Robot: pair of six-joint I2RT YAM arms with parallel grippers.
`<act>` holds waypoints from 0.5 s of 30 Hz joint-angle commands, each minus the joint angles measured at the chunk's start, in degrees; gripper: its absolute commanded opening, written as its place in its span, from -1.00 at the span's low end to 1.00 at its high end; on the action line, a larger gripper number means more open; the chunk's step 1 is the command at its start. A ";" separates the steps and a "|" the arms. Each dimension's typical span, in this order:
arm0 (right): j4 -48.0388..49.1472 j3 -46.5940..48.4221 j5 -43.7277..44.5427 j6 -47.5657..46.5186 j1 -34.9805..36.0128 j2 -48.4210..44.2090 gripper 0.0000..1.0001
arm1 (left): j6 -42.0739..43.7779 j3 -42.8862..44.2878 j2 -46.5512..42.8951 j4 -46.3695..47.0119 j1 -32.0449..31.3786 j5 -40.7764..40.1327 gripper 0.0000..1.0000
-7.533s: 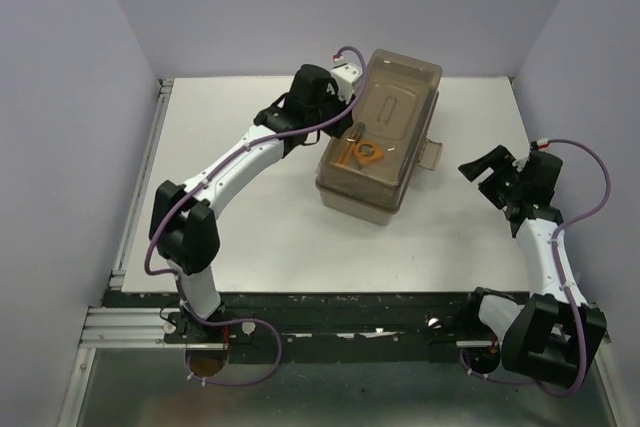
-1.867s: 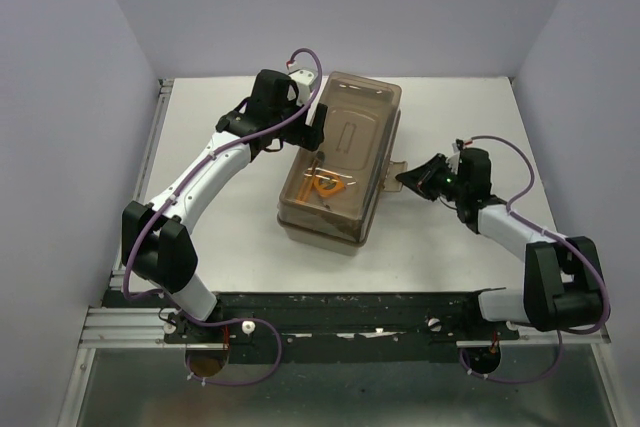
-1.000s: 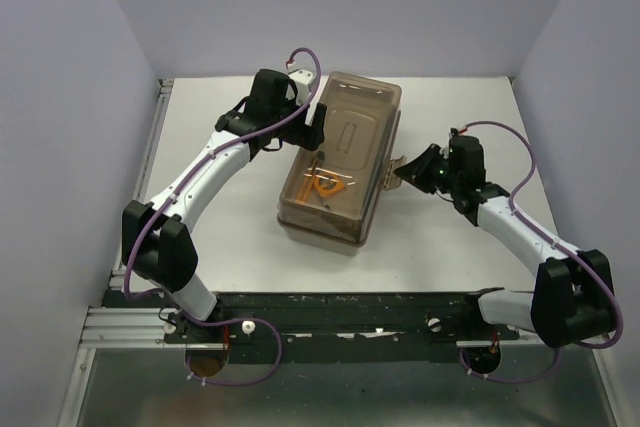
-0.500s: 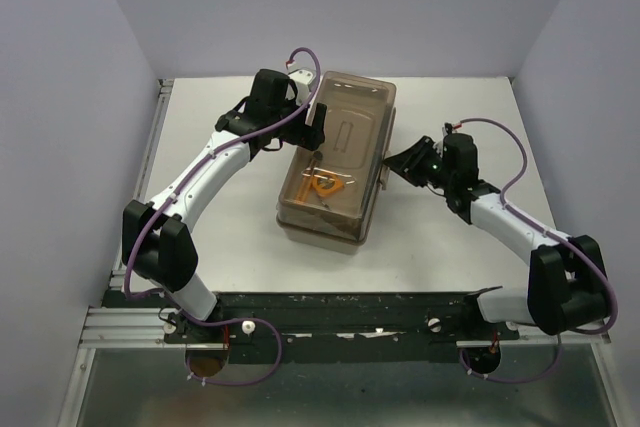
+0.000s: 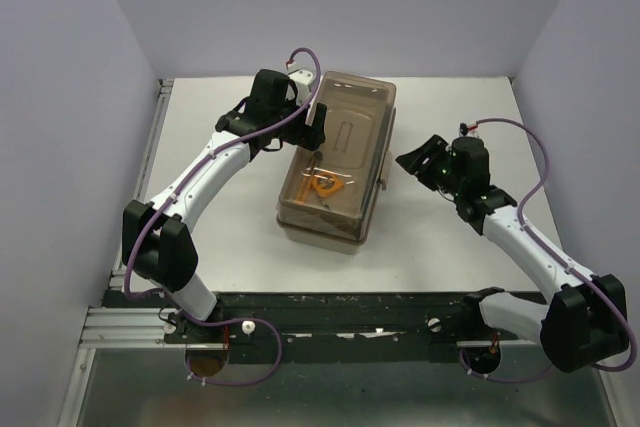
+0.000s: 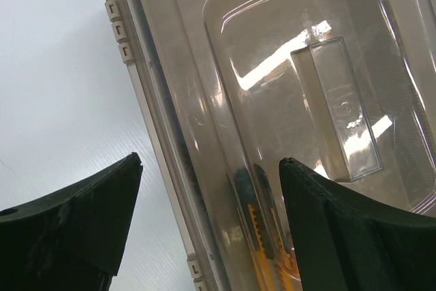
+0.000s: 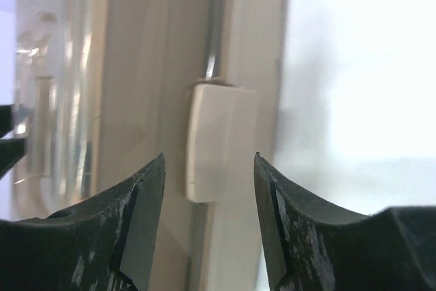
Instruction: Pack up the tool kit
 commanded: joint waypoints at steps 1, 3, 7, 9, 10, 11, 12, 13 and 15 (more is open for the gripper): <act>-13.39 4.00 12.64 -8.26 0.23 -0.06 0.26 | 1.15 -2.24 0.44 -4.62 0.12 -0.61 0.89; -17.96 5.32 16.07 -11.16 0.23 1.34 0.27 | 1.23 -2.24 0.17 -4.62 0.12 -0.61 0.90; -23.07 7.61 18.46 -15.92 0.32 5.56 0.28 | 1.15 -2.94 -1.49 -3.66 0.12 -1.40 0.90; -23.35 8.31 17.58 -16.71 0.58 7.49 0.29 | 1.23 -3.82 -3.34 -2.43 0.12 -1.84 0.92; -23.00 8.49 16.97 -16.89 0.84 8.28 0.29 | 1.15 -4.35 -4.21 -1.73 0.12 -2.01 0.93; -22.56 8.84 16.62 -17.06 1.46 9.16 0.29 | 1.15 -4.96 -5.01 -0.94 0.12 -2.19 0.93; -22.21 9.28 16.35 -16.98 1.98 10.04 0.30 | 1.06 -5.40 -5.97 -0.23 0.12 -2.19 0.94; -21.94 9.71 16.00 -16.89 2.60 11.27 0.31 | 0.97 -5.93 -6.50 0.38 0.12 -2.10 0.94; -22.11 11.47 15.47 -16.89 3.48 13.99 0.31 | 0.88 -6.55 -7.12 0.92 0.20 -2.02 0.94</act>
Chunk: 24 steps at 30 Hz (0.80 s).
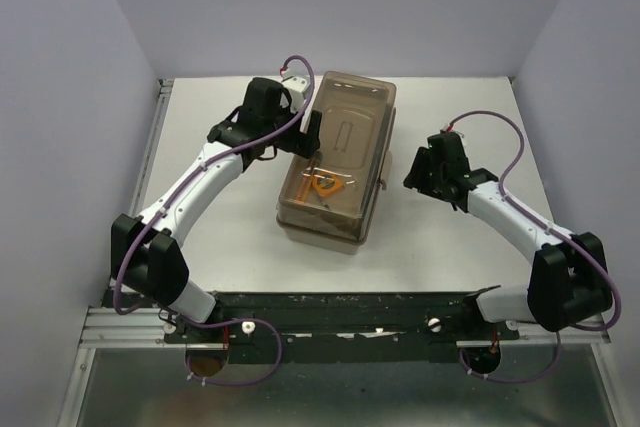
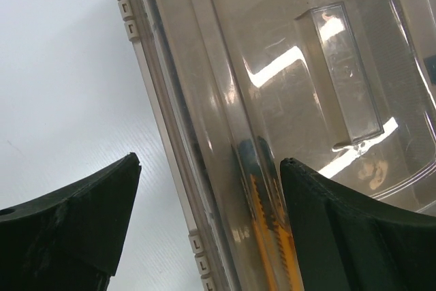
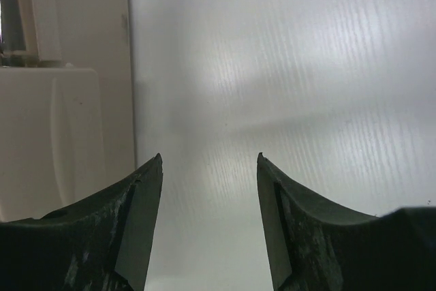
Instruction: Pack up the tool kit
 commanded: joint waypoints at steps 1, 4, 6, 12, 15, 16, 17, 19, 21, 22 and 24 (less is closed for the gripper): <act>-2.03 4.72 0.83 -1.88 2.21 5.10 0.31 | 0.88 -1.92 -2.40 -0.26 0.20 -1.51 0.94; -2.64 6.13 0.56 -1.52 2.92 8.80 0.31 | 0.97 -0.43 -0.83 -2.37 0.38 -0.99 0.87; -1.86 6.31 0.30 -1.52 3.27 10.12 0.32 | 1.15 -0.16 0.06 -2.90 0.20 0.50 0.68; 2.88 5.96 -4.87 -0.38 3.27 13.37 0.32 | 0.62 0.81 2.61 -4.13 0.38 3.93 0.22; 8.93 3.59 -8.31 1.02 3.27 13.55 0.32 | 0.18 0.63 3.40 -4.31 0.20 4.81 0.15; 10.52 3.15 -10.14 1.37 3.27 13.64 0.32 | 0.09 0.81 3.49 -4.31 0.20 4.81 0.15; 11.50 2.88 -10.86 1.64 3.27 13.81 0.32 | 0.01 0.81 3.66 -4.39 0.29 4.99 0.15; 12.21 3.14 -11.56 1.82 3.27 14.51 0.32 | 0.00 0.72 3.75 -4.40 0.20 5.16 0.13; 12.65 3.85 -12.27 0.60 3.27 15.04 0.32 | -0.08 0.63 3.75 -4.22 0.20 5.52 0.11; 12.82 4.11 -12.27 0.15 3.27 15.22 0.32 | -0.26 0.63 3.92 -4.22 0.20 5.78 0.10; 13.44 4.64 -12.53 -0.46 3.27 15.22 0.32 | -0.17 0.72 4.19 -4.13 0.20 6.31 0.08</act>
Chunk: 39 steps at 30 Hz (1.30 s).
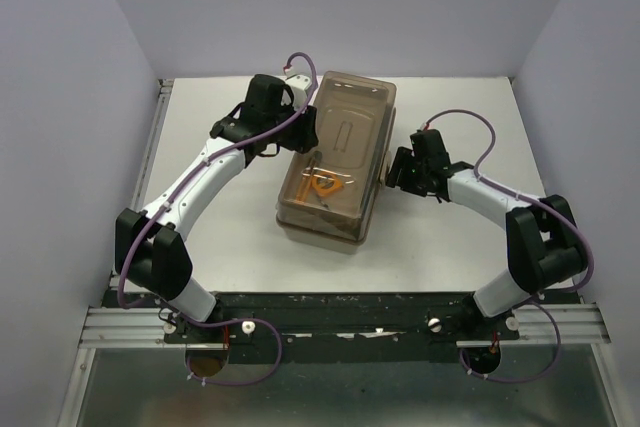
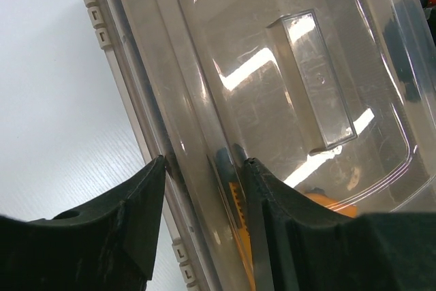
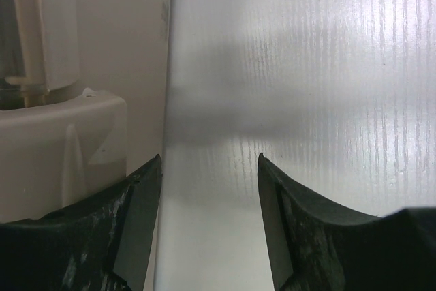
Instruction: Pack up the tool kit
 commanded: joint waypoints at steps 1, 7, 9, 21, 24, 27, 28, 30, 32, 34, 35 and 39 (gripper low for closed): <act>6.20 1.10 -4.42 -0.69 0.67 1.06 0.32 | 0.42 -0.44 2.94 -3.59 0.07 2.09 0.07; 9.28 1.80 -6.53 -1.48 0.67 1.32 0.32 | 0.86 -0.26 3.82 -3.76 -0.28 3.23 0.01; 9.98 1.80 -6.97 -1.65 0.58 1.50 0.32 | 1.12 -0.35 4.00 -3.76 -0.37 3.41 -0.01; 15.70 1.19 -9.61 -1.30 0.67 1.41 0.32 | 2.18 -0.53 4.44 -3.15 -2.12 4.81 -0.03; 15.79 1.28 -9.26 -1.04 0.67 1.32 0.32 | 2.26 -0.35 4.18 -3.32 -2.21 4.03 -0.02; 12.37 1.71 -5.32 -0.16 0.67 0.97 0.32 | 2.61 -0.44 2.77 -3.23 -2.21 0.00 0.16; 9.75 1.54 -3.39 1.06 0.58 0.53 0.32 | 2.88 -0.79 1.90 -2.88 -2.04 -1.50 0.28; 9.55 -1.17 -0.75 3.08 0.58 -1.04 0.32 | 2.88 -2.10 -0.03 -1.48 -1.43 -3.26 0.53; 10.42 -3.98 1.79 4.40 0.50 -2.89 0.33 | 2.44 -3.42 -2.06 -0.16 -0.46 -3.97 0.75; 10.43 -6.18 3.65 4.67 0.15 -4.73 0.34 | 2.09 -4.39 -4.43 1.07 0.68 -3.71 0.85; 10.34 -7.15 4.18 4.67 -0.20 -5.70 0.34 | 1.83 -5.00 -5.74 1.94 1.47 -3.27 0.90; 8.76 -10.14 4.98 3.36 -3.01 -9.74 0.35 | 0.25 -7.46 -10.67 5.81 4.02 -1.34 0.98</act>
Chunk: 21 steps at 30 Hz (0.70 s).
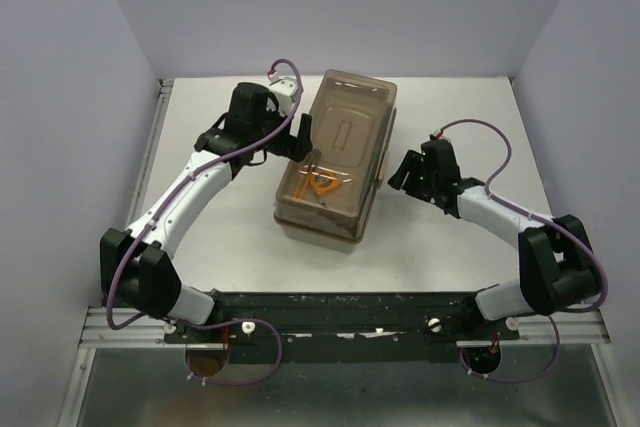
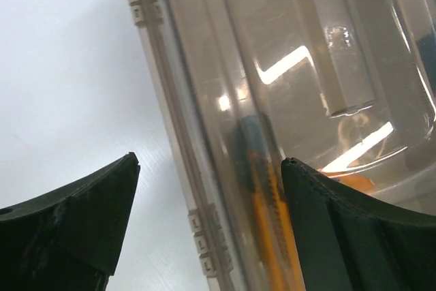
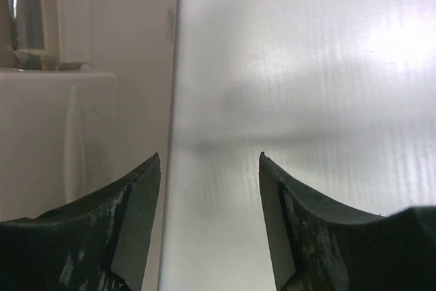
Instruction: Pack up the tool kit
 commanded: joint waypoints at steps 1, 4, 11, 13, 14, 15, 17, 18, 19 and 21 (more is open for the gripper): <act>-0.20 -3.05 3.80 0.01 -3.39 -5.18 0.36 | -1.55 -2.72 -7.04 4.37 3.43 0.39 0.99; -2.13 -3.93 2.92 -1.57 -6.55 -9.05 0.35 | -2.95 -4.92 -10.91 6.66 6.33 0.13 0.98; -12.23 -0.42 5.90 -8.68 -10.60 -22.84 0.36 | -11.03 -16.42 -19.61 10.71 21.26 2.41 0.99; -14.96 1.25 7.83 -10.88 -10.78 -26.88 0.40 | -11.92 -19.24 -22.51 11.23 25.57 2.68 0.98; -16.19 1.95 8.54 -11.85 -10.78 -29.08 0.40 | -11.92 -20.47 -24.09 11.50 26.81 1.72 0.98; -17.16 2.74 9.15 -12.99 -10.78 -31.53 0.40 | -11.75 -21.61 -25.59 11.85 27.17 0.14 0.98; -17.96 3.63 10.03 -15.10 -10.78 -35.58 0.40 | -10.44 -23.38 -28.67 13.34 27.17 -2.15 0.99; -18.05 3.80 10.30 -15.80 -10.78 -37.43 0.40 | -10.08 -24.17 -30.33 14.39 27.17 -2.68 0.98; -17.96 3.98 10.65 -16.68 -10.87 -39.36 0.40 | -9.55 -24.96 -31.65 15.79 27.17 -2.86 0.99; -17.70 3.72 11.44 -18.09 -10.78 -42.70 0.41 | -9.63 -26.19 -34.20 17.47 27.17 -3.65 0.98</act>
